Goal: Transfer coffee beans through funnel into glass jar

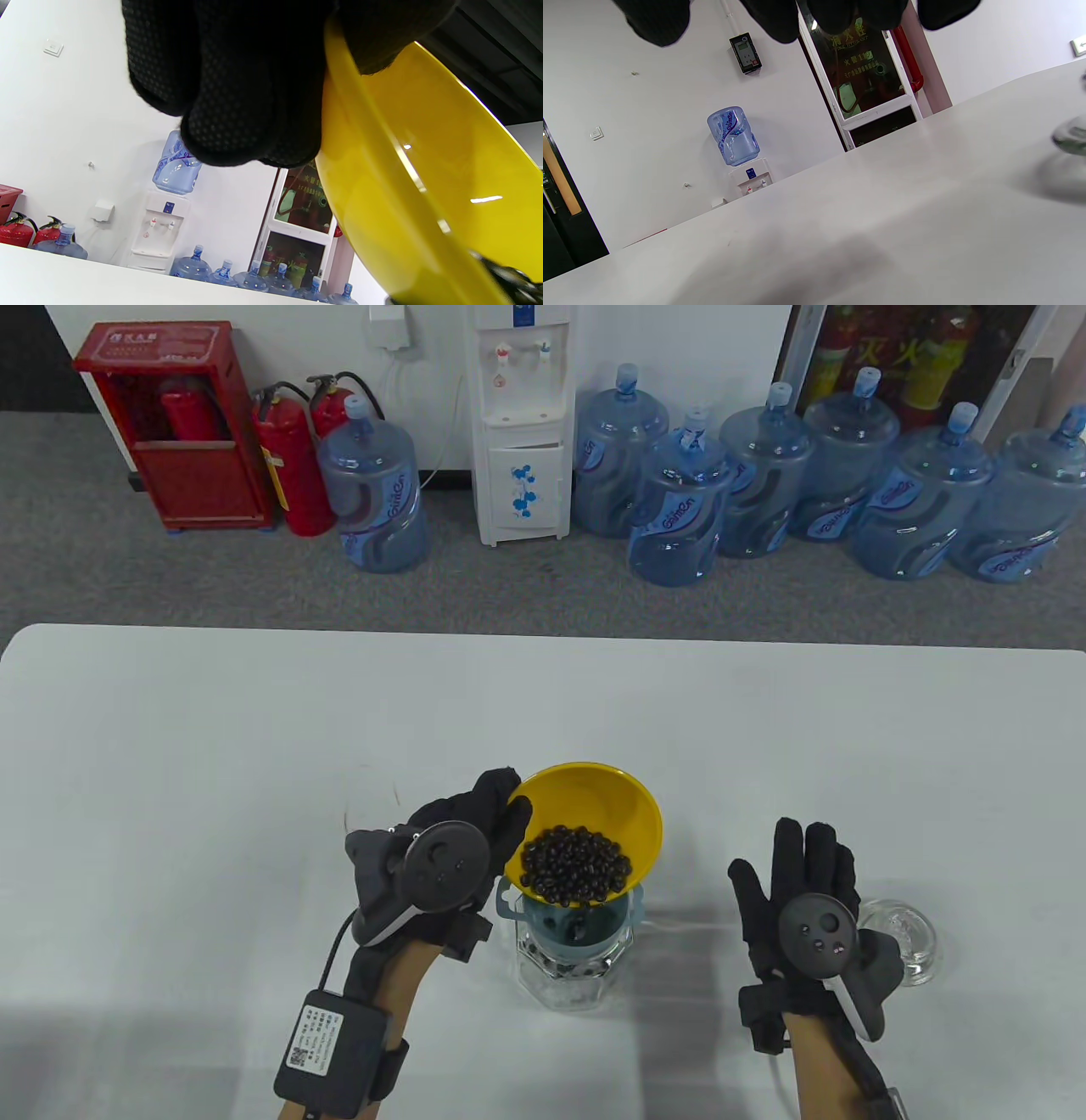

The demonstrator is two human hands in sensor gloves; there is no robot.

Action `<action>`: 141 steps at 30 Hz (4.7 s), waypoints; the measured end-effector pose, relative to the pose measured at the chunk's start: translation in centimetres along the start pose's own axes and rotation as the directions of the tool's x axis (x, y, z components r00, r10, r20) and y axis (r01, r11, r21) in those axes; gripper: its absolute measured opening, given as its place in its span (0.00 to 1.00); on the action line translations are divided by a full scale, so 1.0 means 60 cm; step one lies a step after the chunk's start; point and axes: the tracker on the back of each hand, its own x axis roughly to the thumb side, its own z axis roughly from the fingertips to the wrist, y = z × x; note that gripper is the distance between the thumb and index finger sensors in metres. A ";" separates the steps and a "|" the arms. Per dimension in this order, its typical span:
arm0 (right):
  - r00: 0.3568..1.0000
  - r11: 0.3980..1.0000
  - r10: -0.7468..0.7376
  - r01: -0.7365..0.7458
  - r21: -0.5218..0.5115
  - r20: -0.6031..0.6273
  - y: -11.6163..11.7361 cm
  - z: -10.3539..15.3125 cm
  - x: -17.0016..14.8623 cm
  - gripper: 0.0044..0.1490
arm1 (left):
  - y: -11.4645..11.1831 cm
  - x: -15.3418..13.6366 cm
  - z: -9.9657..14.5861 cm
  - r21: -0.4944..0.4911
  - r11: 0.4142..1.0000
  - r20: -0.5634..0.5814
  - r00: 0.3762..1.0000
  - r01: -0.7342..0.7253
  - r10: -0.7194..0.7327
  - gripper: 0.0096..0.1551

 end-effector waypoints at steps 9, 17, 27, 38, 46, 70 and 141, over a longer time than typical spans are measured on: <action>1.000 1.000 0.001 -0.001 0.000 0.000 0.000 0.001 0.000 0.51 | 0.001 0.006 0.003 0.027 0.999 0.018 0.999 0.037 -0.038 0.22; 1.000 1.000 0.003 -0.003 0.004 0.000 0.000 0.001 0.001 0.51 | 0.002 0.013 0.005 0.030 0.997 0.031 0.997 0.072 -0.073 0.22; 1.000 1.000 -0.001 0.001 0.003 -0.001 -0.001 0.002 0.000 0.51 | 0.003 0.017 0.007 0.052 0.994 0.042 0.994 0.094 -0.096 0.22; 1.000 1.000 -0.002 0.002 0.004 -0.001 -0.002 0.002 0.000 0.51 | 0.005 0.027 0.011 0.087 0.989 0.064 0.991 0.115 -0.121 0.22; 1.000 1.000 -0.003 0.003 0.003 0.000 -0.002 0.002 0.000 0.50 | 0.009 0.029 0.018 0.117 0.984 0.086 0.986 0.133 -0.143 0.21; 1.000 1.000 -0.022 0.022 0.009 -0.007 -0.001 0.002 0.000 0.51 | 0.025 0.039 0.047 0.253 0.952 0.176 0.959 0.174 -0.222 0.18; 0.995 0.994 -0.068 0.074 0.081 -0.066 0.008 -0.006 -0.014 0.51 | -0.059 -0.458 0.232 -0.221 0.956 -0.866 0.490 -0.193 -0.101 0.25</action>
